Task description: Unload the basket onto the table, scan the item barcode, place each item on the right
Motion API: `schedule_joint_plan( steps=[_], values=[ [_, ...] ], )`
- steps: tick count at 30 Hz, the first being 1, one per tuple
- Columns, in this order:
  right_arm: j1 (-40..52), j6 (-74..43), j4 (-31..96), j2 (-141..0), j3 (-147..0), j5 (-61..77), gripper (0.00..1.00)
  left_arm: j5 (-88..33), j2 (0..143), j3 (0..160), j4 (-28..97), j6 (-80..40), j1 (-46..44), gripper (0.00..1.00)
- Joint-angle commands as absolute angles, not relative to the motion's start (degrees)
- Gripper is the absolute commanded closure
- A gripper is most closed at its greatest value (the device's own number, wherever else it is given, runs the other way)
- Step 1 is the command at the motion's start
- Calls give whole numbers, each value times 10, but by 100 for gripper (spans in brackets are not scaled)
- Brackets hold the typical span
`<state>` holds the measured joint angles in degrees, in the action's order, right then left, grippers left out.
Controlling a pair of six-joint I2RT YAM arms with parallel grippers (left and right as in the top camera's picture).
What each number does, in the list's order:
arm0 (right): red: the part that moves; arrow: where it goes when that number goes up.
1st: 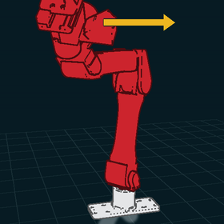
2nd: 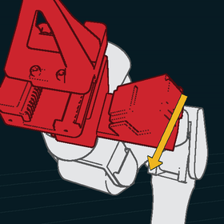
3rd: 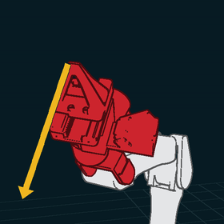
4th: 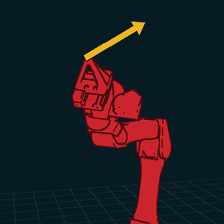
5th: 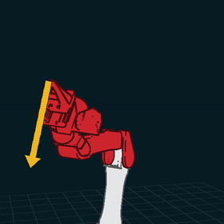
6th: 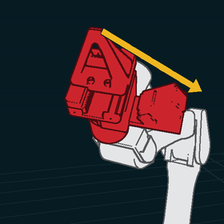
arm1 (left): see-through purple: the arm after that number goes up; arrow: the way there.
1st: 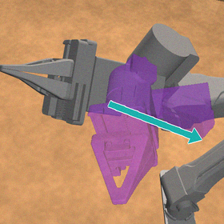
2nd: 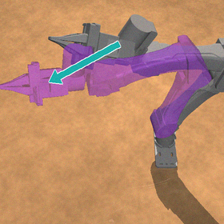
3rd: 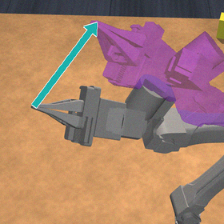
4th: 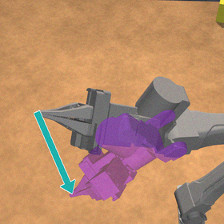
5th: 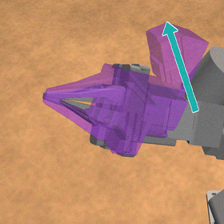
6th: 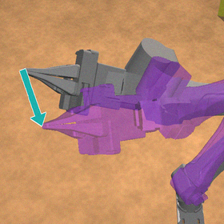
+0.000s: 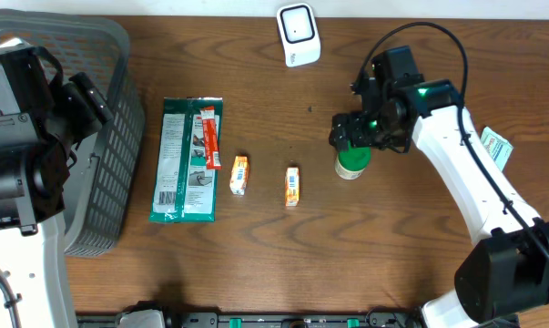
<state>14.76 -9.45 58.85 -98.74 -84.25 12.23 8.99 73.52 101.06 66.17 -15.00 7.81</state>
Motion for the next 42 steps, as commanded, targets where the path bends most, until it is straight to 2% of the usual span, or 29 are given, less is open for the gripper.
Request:
schedule_joint_plan(
  steps=[1, 27, 36, 42],
  values=[
    [134, -82, 571, -999, -850, 99, 1, 95, 737, 1014, 662, -151, 81, 12],
    [147, -81, 486, -1014, -755, 76, 1, 95, 737, 1014, 662, -151, 81, 12],
    [166, -81, 446, -1044, -713, 72, 5, 95, 737, 1014, 662, -151, 81, 12],
    [194, -81, 430, -1090, -713, -15, 5, 95, 737, 1014, 662, -151, 81, 12]
  ],
)
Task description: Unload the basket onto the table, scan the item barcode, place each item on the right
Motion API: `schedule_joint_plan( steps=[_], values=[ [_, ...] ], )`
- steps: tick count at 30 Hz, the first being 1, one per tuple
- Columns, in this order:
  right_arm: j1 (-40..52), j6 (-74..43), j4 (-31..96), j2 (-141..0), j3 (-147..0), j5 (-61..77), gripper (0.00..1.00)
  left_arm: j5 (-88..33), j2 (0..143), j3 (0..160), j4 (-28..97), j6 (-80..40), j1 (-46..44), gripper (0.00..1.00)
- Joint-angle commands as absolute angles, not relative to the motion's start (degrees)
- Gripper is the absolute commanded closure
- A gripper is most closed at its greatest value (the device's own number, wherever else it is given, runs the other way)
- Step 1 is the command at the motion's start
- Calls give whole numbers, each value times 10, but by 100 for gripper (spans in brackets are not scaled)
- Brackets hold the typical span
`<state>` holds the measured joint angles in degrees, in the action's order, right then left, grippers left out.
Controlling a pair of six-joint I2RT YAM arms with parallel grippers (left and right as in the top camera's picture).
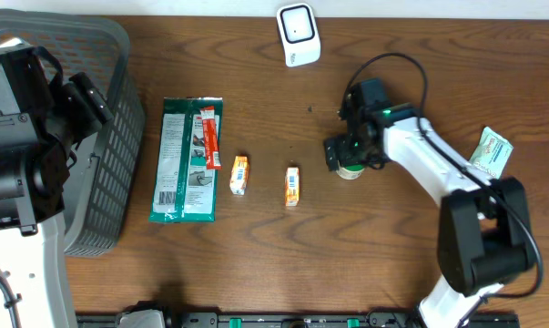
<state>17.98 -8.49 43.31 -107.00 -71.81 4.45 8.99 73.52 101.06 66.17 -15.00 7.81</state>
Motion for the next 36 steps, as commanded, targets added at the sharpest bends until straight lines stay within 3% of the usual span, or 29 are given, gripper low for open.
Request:
schedule_joint_plan(
  steps=[1, 4, 16, 24, 36],
  values=[
    [198, -81, 429, -1099, -713, -23, 5, 95, 737, 1014, 662, -151, 81, 12],
    [199, -81, 428, -1100, -714, -24, 12, 95, 737, 1014, 662, -151, 81, 12],
    [198, -81, 497, -1099, -797, -25, 20, 95, 737, 1014, 662, -151, 81, 12],
    [200, -76, 505, -1100, -788, -32, 18, 95, 737, 1014, 662, -151, 81, 12],
    [200, -76, 469, -1107, -749, -32, 25, 95, 737, 1014, 662, -151, 81, 12]
  ],
)
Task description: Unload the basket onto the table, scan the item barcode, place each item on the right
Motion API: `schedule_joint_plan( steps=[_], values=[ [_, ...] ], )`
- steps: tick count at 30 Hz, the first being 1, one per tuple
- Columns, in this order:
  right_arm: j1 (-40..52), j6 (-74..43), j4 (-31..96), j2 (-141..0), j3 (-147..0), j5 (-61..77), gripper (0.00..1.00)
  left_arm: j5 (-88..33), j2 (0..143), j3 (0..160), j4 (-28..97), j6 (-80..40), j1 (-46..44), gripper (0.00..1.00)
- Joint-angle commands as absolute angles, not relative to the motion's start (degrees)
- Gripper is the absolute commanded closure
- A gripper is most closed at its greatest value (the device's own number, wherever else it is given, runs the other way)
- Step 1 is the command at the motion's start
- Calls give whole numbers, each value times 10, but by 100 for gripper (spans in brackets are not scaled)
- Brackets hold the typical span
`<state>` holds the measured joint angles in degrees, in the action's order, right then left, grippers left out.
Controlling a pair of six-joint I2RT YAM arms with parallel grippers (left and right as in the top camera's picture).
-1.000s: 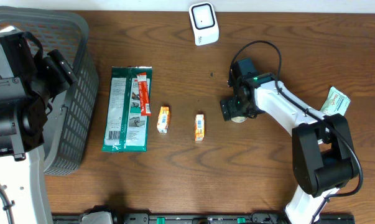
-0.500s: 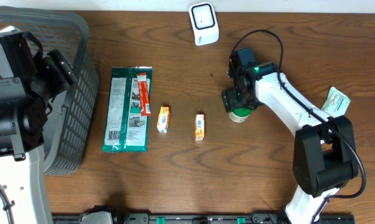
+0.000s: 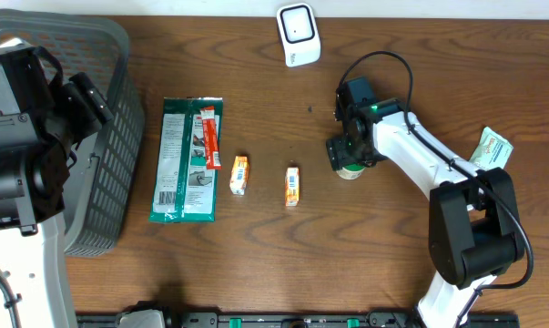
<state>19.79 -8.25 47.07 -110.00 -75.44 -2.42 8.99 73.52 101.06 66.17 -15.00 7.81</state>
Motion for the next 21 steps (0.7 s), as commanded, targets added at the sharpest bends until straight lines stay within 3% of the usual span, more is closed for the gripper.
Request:
schedule_joint_plan(
  steps=[1, 11, 21],
  values=[
    [200, -76, 469, -1107, -749, -32, 27, 95, 737, 1014, 662, -151, 81, 12],
    [200, -76, 465, -1107, -738, -32, 30, 95, 737, 1014, 662, -151, 81, 12],
    [200, -76, 467, -1107, -738, -29, 48, 95, 737, 1014, 662, -151, 81, 12]
  ],
)
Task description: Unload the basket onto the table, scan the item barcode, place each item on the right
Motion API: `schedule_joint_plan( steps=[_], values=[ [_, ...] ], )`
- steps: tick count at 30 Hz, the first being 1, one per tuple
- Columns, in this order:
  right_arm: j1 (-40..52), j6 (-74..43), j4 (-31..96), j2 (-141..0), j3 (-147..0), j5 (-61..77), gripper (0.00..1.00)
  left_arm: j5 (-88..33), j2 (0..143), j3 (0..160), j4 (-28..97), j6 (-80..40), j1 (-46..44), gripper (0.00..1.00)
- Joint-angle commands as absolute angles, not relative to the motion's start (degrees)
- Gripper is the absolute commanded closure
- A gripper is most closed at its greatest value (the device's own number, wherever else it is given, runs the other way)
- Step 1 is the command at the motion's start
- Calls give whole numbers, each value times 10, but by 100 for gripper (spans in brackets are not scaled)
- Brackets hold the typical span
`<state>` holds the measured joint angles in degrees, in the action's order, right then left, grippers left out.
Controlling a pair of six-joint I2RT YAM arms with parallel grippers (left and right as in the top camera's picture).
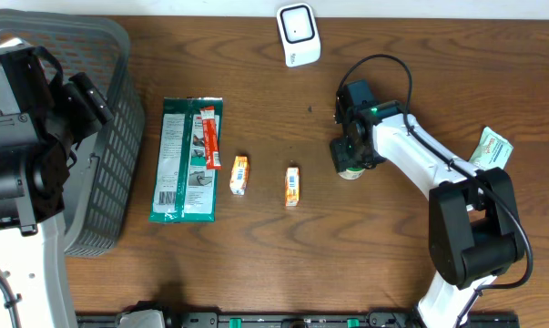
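A small green and white container (350,171) stands right of the table's middle. My right gripper (350,153) is lowered straight onto it and covers most of it; the fingers look shut against its sides. Only the container's near rim shows below the gripper. The white barcode scanner (298,35) stands at the table's far edge, up and left of the gripper. My left arm (24,137) hangs over the grey basket at the far left, and its fingers are not clear in this view.
Two small orange packets (239,174) (292,185) lie left of the container. A green bag (188,160) with a red stick on it lies further left, next to the grey basket (101,182). A green and white sachet (493,146) lies at the right edge.
The right gripper's outline over the container looks slightly narrower. Its place is the same, and nothing else has moved.
The right gripper first hung above the green container with the arm stretched from the right. Then it was lower and further left, down around the container. It has stayed there since, and the container has not left its spot. The left arm never moved.
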<state>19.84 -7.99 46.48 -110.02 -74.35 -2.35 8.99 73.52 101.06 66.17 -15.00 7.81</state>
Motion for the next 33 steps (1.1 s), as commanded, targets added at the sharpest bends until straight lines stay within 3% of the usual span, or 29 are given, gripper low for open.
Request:
schedule_joint_plan(
  steps=[1, 3, 6, 12, 21, 27, 31, 33],
  values=[
    [200, -76, 468, -1107, -738, -29, 50, 95, 737, 1014, 662, -151, 81, 12],
    [200, -76, 472, -1107, -738, -29, 58, 95, 737, 1014, 662, -151, 81, 12],
    [200, -76, 474, -1107, -739, -29, 79, 95, 737, 1014, 662, -151, 81, 12],
    [200, -76, 483, -1105, -750, -29, 95, 95, 737, 1014, 662, -151, 81, 12],
    [200, -76, 546, -1097, -834, -24, 99, 95, 737, 1014, 662, -151, 81, 12],
    [200, -78, 675, -1065, -1078, 54, 99, 95, 737, 1014, 662, -151, 81, 12],
    [201, -110, 656, -1056, -1196, 57, 99, 95, 737, 1014, 662, -151, 81, 12],
    [201, -120, 579, -1056, -1225, 57, 99, 95, 737, 1014, 662, -151, 81, 12]
  ],
)
